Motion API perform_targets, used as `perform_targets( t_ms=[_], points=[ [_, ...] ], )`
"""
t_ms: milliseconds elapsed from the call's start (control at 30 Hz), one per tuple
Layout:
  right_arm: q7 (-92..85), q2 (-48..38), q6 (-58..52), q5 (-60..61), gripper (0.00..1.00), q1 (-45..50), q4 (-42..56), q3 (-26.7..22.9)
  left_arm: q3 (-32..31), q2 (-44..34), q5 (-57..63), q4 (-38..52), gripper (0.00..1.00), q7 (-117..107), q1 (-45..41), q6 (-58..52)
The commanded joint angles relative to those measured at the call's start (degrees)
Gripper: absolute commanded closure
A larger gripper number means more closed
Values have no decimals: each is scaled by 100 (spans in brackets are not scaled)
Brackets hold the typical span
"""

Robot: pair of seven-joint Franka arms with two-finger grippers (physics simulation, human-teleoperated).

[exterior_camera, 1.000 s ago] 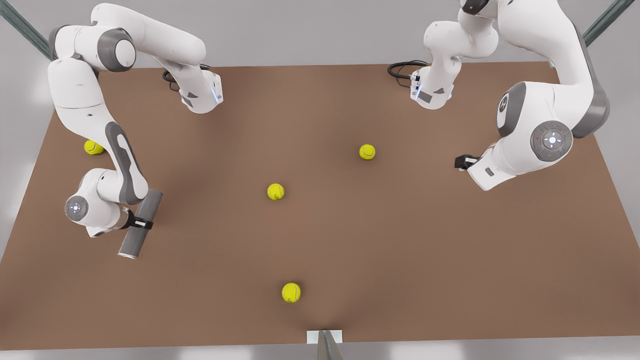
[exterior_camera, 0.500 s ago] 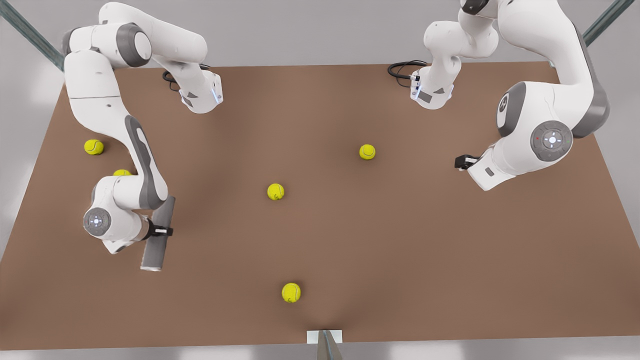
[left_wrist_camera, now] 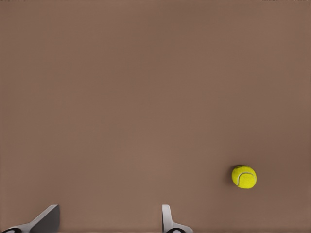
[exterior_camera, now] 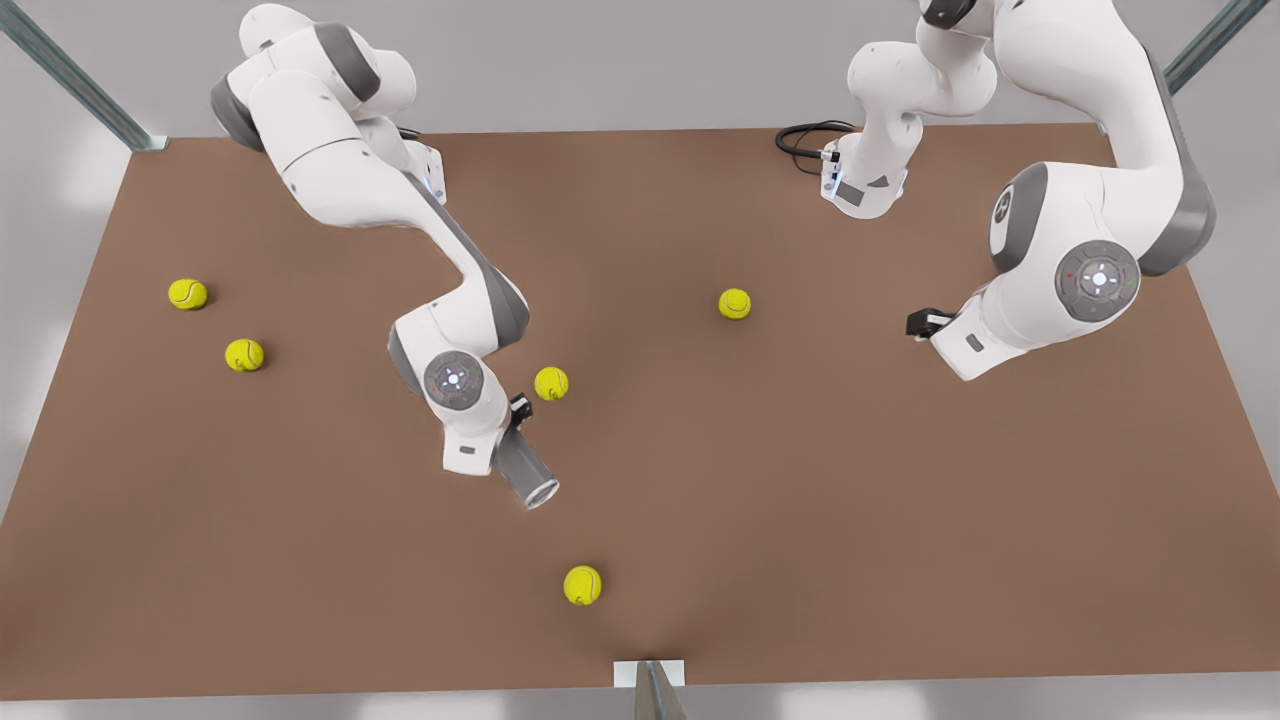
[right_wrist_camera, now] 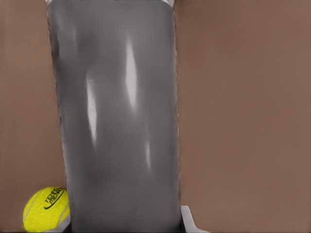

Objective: Put the tennis tube upright

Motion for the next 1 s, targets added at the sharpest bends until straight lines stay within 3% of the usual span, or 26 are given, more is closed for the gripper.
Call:
perform_targets(
  t_ms=[0, 333, 533, 600, 733, 867, 900, 967],
  points=[
    [-12, 1, -4, -108, 24, 61, 38, 1, 0, 0, 0, 5, 0, 0, -1, 0],
    [-1866, 291, 383, -222, 24, 958, 390, 1, -9, 0, 0, 5, 0, 0, -1, 9],
    [-2043, 1161, 366, -240, 20, 1617, 1707, -70, 0, 0, 0, 5, 0, 0, -1, 9],
    [-2201, 1531, 286, -231, 19, 2223, 2349, -588, 0, 0, 0, 5, 0, 0, -1, 18],
    [-2245, 2199, 155, -222, 18, 2699, 3211, -729, 0, 0, 0, -4, 0, -9, -1, 18],
    [-2210, 2480, 163, -205, 13, 2962, 3536, -878, 0, 8, 0, -4, 0, 0, -1, 18],
    [-2210, 2498, 190, -205, 3, 2971, 3545, -878, 0, 8, 0, -4, 0, 0, -1, 18],
    [-2210, 2594, 242, -205, 0, 2980, 3659, -878, 0, 8, 0, -4, 0, 0, 8, 18]
  ],
)
